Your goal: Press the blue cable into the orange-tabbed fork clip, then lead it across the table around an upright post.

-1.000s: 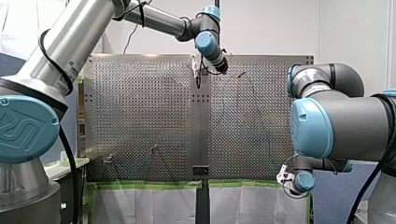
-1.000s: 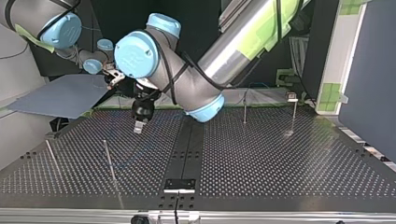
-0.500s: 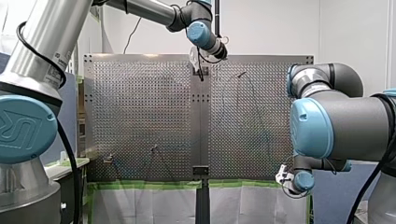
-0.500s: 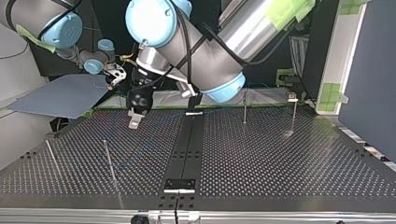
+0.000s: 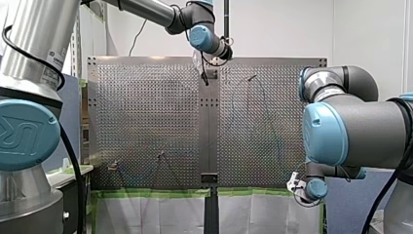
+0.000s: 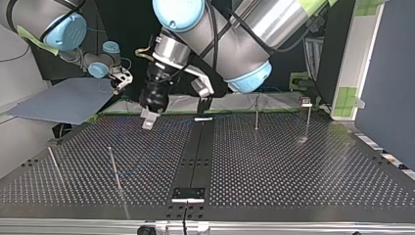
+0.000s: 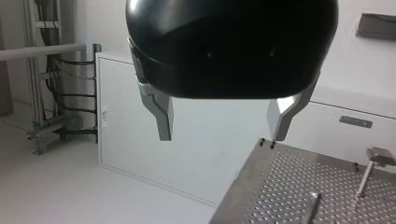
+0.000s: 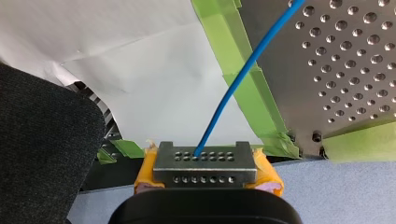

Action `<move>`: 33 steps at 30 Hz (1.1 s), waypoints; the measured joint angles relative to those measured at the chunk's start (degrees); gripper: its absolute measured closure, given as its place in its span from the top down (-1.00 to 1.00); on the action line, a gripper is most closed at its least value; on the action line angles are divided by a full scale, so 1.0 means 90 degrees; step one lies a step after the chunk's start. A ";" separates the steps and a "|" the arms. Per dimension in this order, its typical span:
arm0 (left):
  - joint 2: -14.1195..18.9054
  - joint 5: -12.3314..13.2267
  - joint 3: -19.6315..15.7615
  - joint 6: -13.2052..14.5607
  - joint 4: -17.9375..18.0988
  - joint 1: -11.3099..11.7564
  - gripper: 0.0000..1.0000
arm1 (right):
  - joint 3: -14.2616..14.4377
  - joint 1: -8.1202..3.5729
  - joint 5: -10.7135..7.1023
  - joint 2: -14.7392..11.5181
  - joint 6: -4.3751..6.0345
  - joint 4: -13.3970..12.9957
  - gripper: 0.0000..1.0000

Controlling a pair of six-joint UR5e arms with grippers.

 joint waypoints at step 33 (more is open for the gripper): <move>0.0003 -0.0653 -0.2245 0.0550 0.2248 0.0890 0.98 | -0.0001 0.0060 -0.0007 -0.0002 -0.0052 0.0002 -1.00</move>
